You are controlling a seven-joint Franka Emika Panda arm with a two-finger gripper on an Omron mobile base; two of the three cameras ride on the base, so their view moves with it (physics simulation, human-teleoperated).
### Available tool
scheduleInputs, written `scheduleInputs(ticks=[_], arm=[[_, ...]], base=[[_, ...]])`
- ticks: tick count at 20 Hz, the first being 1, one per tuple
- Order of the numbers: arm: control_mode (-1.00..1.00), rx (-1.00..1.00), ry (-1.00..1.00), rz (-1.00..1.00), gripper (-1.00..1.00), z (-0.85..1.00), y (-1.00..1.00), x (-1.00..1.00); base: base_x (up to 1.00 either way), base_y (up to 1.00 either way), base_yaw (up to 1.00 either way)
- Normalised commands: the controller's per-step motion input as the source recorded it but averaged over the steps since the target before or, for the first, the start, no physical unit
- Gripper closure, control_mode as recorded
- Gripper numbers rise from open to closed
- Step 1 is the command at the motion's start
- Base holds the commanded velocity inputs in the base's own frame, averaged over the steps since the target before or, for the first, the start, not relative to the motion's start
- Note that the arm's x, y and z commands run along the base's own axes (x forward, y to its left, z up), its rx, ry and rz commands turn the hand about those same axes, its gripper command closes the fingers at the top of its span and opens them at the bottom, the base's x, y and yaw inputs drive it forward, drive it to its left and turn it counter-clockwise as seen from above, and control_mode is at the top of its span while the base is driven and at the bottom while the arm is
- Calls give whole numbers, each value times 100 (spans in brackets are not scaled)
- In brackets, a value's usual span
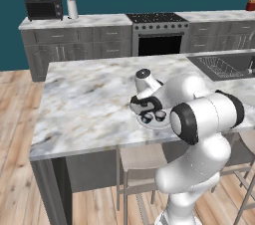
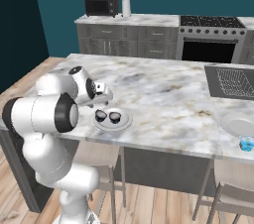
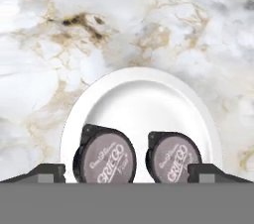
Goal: Place two yogurt containers on each plate.
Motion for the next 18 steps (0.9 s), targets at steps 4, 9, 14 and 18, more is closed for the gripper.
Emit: scheduleInputs(ticks=[4,9,14,18], arm=[[-100,17,-21,-1,-100,60,-51,-95],[-100,22,-27,0,-100,16,-59,-95],[-100,0,-11,0,-100,2,-7,-24],[100,0,0,0,-100,0,0,0]], base=[[0,0,0],[0,0,0],[0,0,0],[-98,-66,2]])
